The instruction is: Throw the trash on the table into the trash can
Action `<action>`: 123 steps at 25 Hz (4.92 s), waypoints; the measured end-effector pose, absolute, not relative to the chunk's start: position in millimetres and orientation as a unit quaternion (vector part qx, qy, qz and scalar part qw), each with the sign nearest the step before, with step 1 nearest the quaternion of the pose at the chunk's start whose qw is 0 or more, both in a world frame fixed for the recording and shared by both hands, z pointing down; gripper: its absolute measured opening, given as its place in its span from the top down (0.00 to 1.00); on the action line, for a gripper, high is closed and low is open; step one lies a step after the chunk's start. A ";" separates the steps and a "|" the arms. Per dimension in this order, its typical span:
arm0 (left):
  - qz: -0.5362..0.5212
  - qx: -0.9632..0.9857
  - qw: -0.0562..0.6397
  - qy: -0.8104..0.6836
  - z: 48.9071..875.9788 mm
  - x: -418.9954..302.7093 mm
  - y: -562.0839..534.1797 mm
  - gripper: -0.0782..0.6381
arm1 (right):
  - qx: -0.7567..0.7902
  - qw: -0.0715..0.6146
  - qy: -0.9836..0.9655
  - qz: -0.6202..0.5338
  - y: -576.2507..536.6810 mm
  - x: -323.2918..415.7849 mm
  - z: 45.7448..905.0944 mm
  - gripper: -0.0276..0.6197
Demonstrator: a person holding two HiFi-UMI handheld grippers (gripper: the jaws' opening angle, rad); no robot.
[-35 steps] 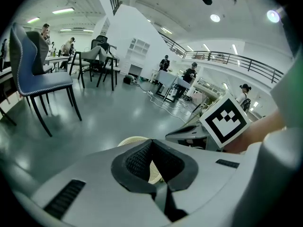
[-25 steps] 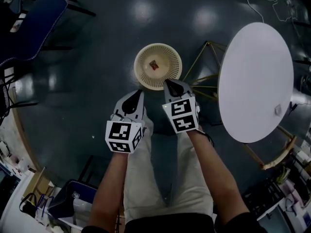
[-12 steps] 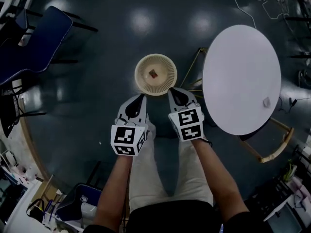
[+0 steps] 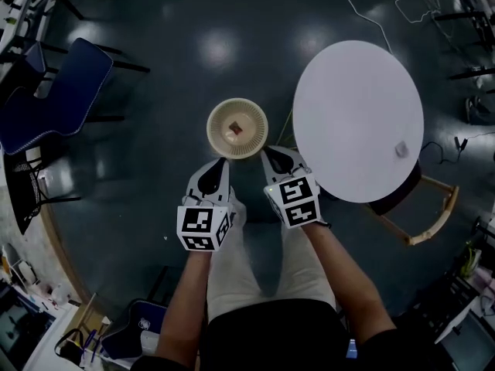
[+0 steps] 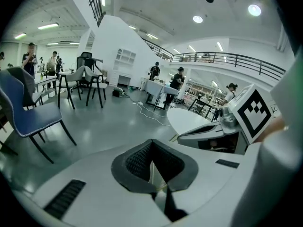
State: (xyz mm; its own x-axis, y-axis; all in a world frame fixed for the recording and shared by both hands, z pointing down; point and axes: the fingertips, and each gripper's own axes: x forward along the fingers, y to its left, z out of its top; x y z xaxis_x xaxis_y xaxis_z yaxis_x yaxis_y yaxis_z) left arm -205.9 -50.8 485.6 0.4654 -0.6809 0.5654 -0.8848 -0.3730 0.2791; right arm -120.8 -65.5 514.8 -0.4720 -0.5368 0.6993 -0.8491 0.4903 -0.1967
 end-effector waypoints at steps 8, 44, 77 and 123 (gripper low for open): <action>0.175 0.831 0.260 -0.459 443.7 -169.3 -54.1 0.88 | 0.446 0.268 -0.811 0.268 -58.5 -74.1 476.6 0.93; 0.209 0.900 0.262 -0.277 465.8 156.7 -3.0 0.88 | 0.669 0.241 -0.641 0.288 -7.5 349.0 496.3 0.74; 0.224 0.889 0.273 -0.291 484.4 161.0 -4.6 0.88 | 0.685 0.291 -0.607 0.278 -12.9 379.2 530.1 0.88; 0.155 0.791 0.330 -0.492 499.6 -153.6 -1.3 0.88 | 0.490 0.310 -0.779 0.237 -90.8 -15.7 530.7 0.88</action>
State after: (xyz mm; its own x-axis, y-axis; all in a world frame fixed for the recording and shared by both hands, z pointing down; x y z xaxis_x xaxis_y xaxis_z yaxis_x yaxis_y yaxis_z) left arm -153.6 -1.3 499.6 0.4675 -0.6761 0.5695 -0.8804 -0.2981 0.3688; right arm -15.7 -90.8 530.7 -0.3271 -0.6173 0.7155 -0.9110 0.4071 -0.0653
